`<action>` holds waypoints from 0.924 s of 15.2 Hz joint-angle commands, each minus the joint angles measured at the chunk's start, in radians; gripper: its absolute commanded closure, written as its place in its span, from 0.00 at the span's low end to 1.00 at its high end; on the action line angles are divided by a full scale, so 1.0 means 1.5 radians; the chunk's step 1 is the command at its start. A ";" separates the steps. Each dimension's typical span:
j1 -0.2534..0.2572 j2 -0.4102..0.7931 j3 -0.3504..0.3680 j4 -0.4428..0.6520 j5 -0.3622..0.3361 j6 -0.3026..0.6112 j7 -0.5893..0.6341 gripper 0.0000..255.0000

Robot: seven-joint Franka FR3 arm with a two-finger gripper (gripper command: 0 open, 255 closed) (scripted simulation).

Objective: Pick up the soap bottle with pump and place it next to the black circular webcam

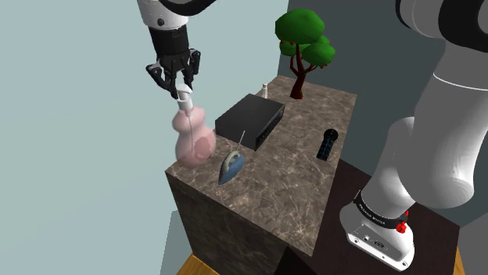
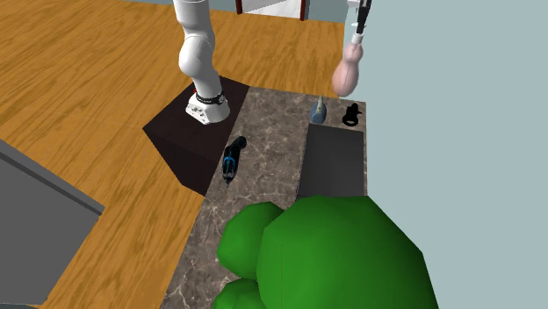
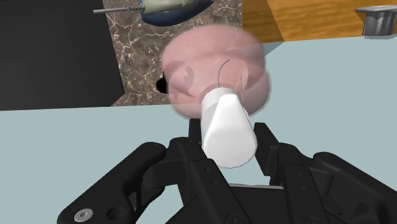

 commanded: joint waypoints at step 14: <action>-0.003 0.003 -0.002 -0.132 -0.007 0.135 0.018 1.00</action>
